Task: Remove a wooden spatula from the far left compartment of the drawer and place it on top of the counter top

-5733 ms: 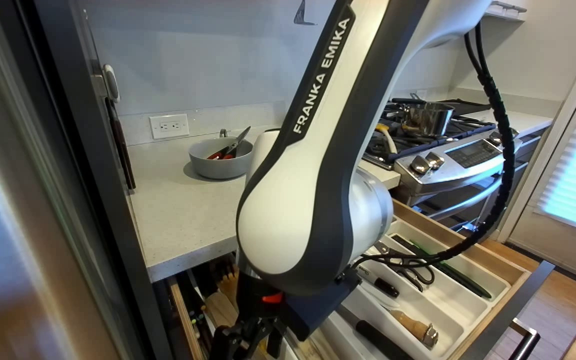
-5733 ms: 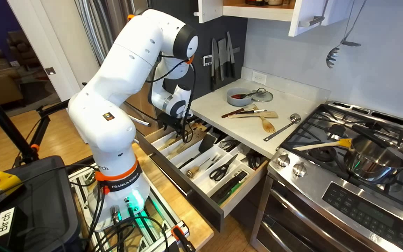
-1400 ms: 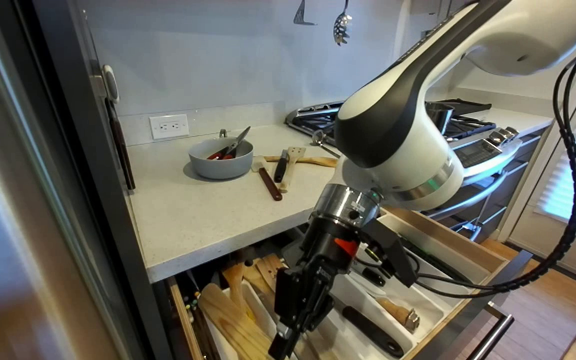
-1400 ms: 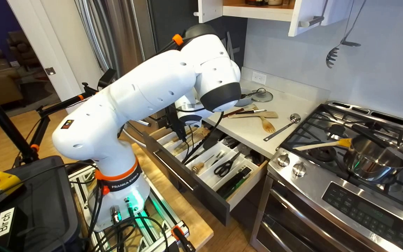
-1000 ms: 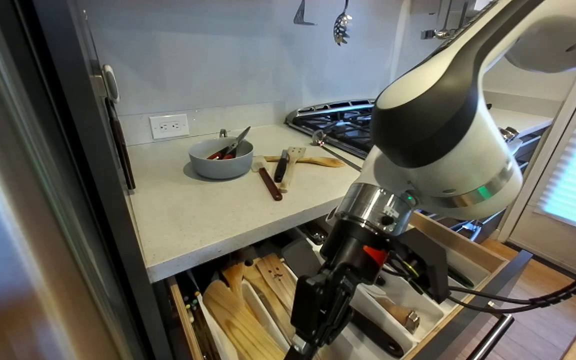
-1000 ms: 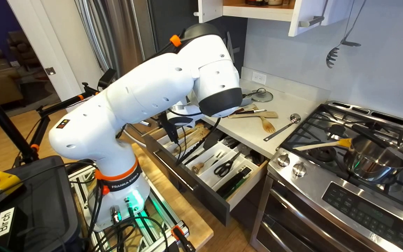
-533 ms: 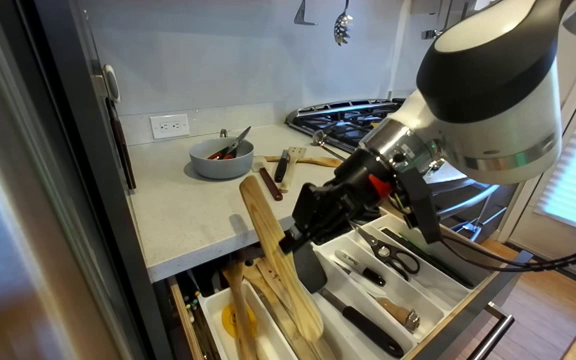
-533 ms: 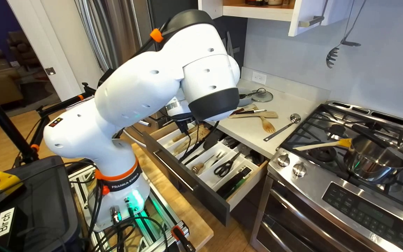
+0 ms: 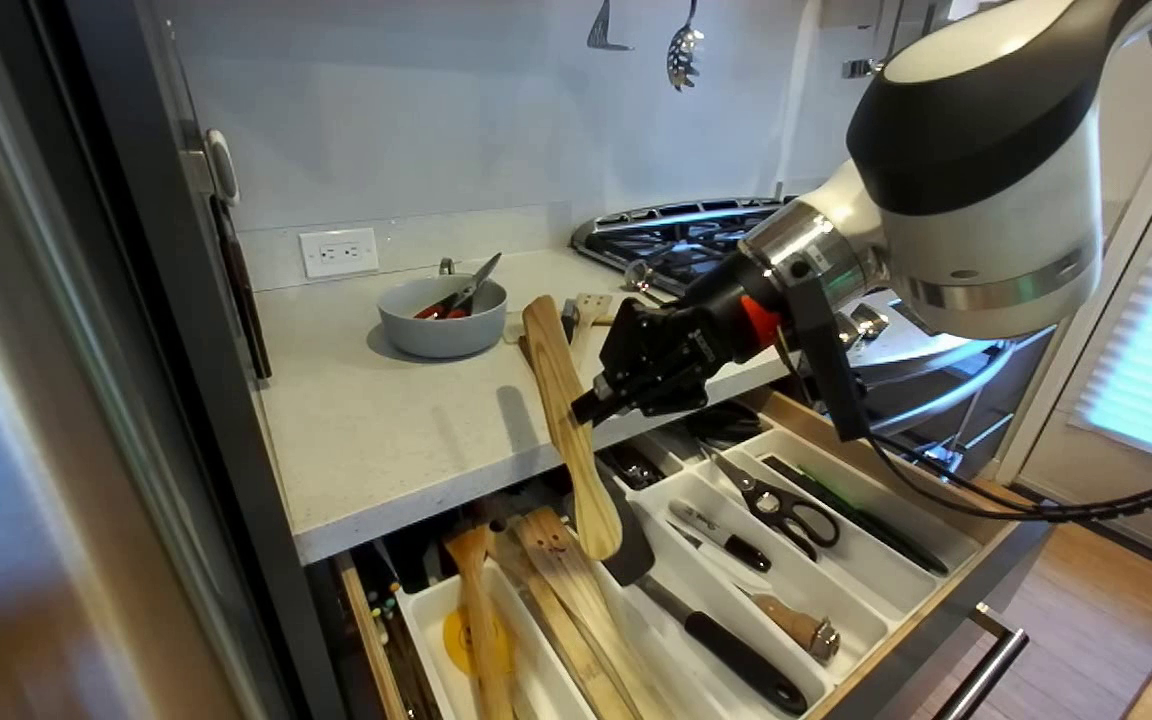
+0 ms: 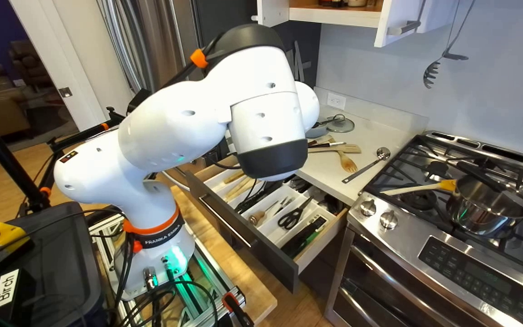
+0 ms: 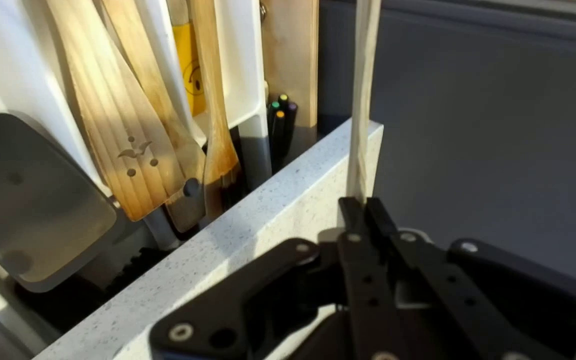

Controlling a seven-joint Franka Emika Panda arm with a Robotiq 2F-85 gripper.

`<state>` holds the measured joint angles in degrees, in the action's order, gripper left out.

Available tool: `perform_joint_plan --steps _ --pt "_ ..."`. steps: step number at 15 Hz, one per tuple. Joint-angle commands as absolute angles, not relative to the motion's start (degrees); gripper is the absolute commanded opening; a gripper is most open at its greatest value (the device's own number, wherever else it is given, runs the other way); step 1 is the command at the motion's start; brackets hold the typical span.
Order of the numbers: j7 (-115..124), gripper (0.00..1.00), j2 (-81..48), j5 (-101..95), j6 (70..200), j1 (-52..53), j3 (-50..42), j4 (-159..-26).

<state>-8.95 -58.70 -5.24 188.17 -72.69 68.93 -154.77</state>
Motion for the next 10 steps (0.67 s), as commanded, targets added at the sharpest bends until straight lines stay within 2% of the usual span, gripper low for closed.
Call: perform_joint_plan --steps 1,6,10 --pt "-6.7 0.01 -65.2 -8.7 189.3 -81.0 69.9 -153.6" --pt "-3.3 0.01 -68.4 -8.0 190.5 -90.9 71.4 -151.3" --pt "2.2 0.01 -71.0 -5.2 191.3 -91.8 72.6 -145.4"
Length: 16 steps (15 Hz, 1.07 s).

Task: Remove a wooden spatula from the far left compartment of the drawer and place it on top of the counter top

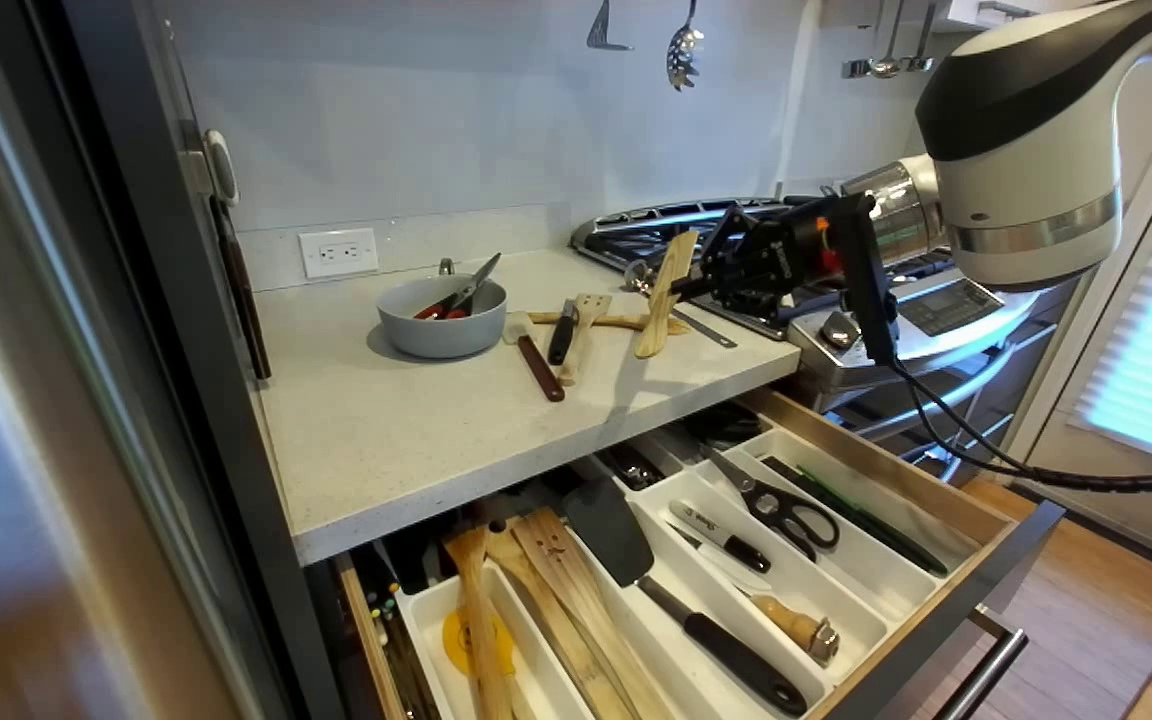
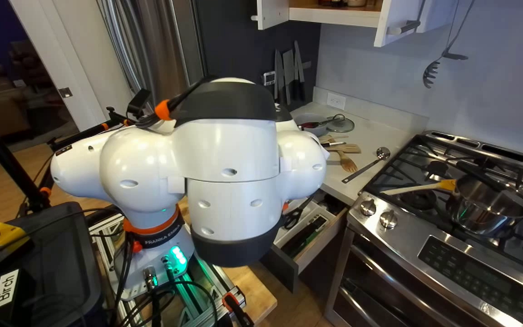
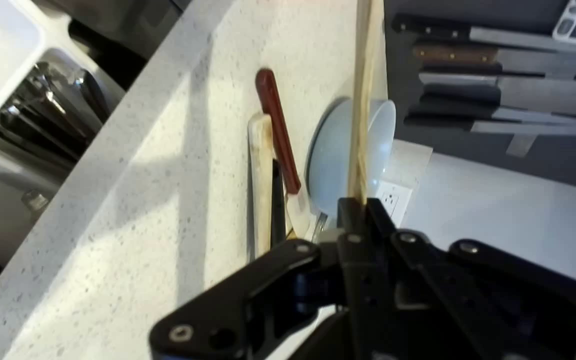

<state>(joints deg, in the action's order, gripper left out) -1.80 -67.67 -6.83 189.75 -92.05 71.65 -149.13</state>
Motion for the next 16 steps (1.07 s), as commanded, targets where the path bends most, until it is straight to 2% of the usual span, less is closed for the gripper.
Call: perform_joint_plan --steps 1,4,5,7,10,15,16 --pt "3.9 0.01 -71.0 -4.3 189.9 -91.2 73.2 -142.9" --pt "7.9 0.01 -68.5 -1.0 185.2 -87.4 73.5 -136.3" --pt "8.6 0.31 -67.9 0.2 184.0 -85.4 73.2 -134.5" --pt "8.6 0.39 -67.8 2.0 183.0 -82.9 72.5 -132.6" --pt "8.6 0.61 -64.4 3.8 182.5 -80.8 71.7 -133.7" --pt "5.1 0.99 -56.2 1.2 181.8 -88.6 74.9 -150.6" --pt "4.3 1.0 -54.8 0.5 181.1 -90.3 75.6 -153.1"
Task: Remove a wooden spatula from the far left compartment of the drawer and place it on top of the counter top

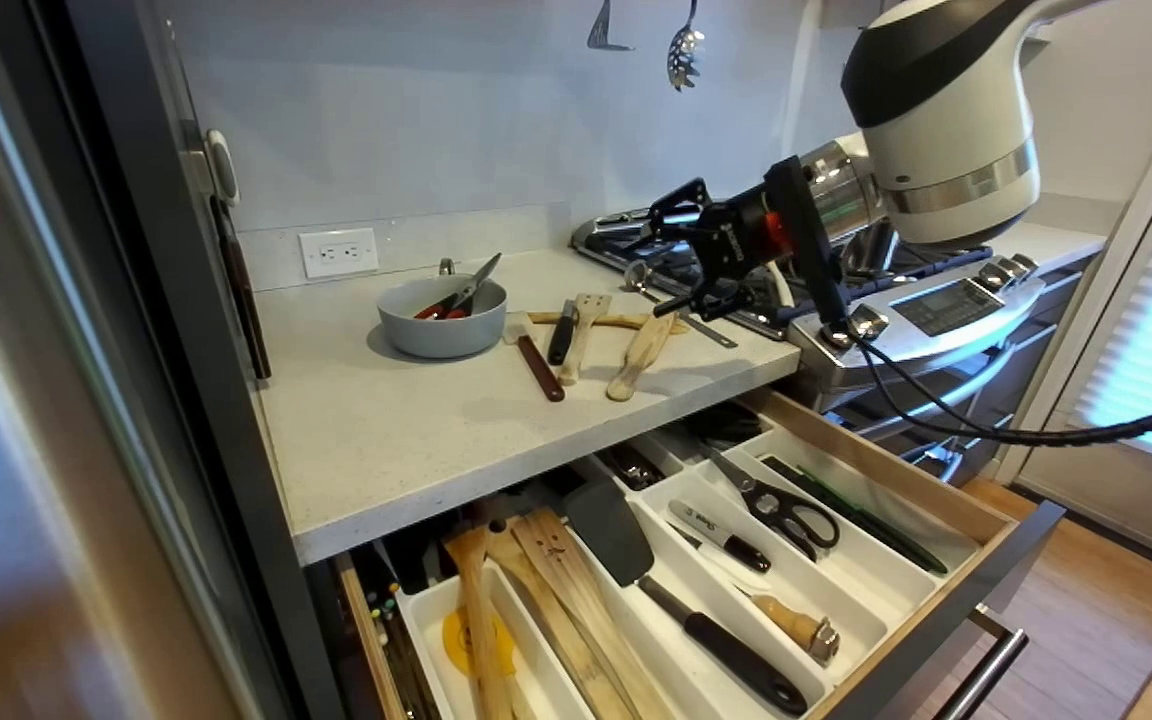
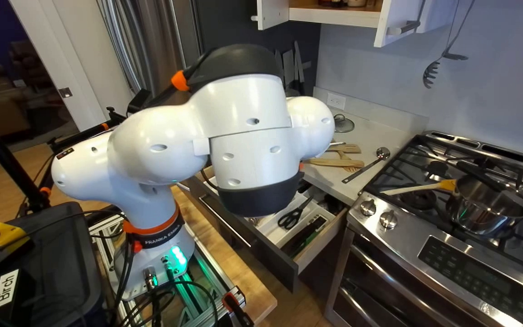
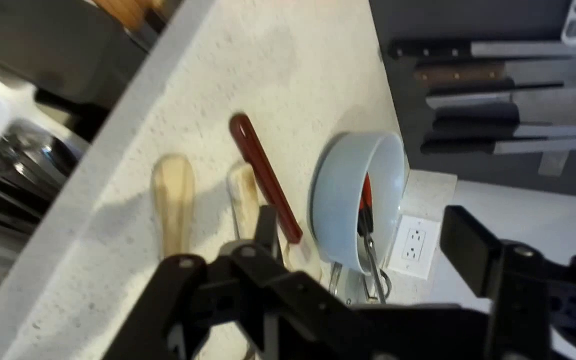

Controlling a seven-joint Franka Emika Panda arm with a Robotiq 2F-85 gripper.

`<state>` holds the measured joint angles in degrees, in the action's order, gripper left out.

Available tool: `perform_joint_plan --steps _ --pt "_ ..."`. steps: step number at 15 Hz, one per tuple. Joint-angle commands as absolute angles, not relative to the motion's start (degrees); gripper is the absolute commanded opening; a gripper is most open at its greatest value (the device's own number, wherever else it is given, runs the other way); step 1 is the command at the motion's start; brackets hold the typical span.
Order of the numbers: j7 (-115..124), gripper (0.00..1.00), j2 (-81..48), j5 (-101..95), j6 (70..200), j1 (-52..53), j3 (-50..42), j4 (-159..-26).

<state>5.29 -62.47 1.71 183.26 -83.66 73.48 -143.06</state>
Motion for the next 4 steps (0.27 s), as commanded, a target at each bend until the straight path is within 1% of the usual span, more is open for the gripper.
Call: perform_joint_plan --steps 1,2,3,4 --pt "2.6 1.0 -53.8 -1.1 180.4 -94.5 77.5 -157.4" --pt "1.1 1.0 -52.9 -2.5 179.3 -97.9 79.2 -160.5" --pt "2.7 1.0 -57.7 -0.6 182.3 -90.1 75.9 -153.5" --pt "2.6 1.0 -56.9 -1.0 182.2 -92.2 76.8 -155.8"
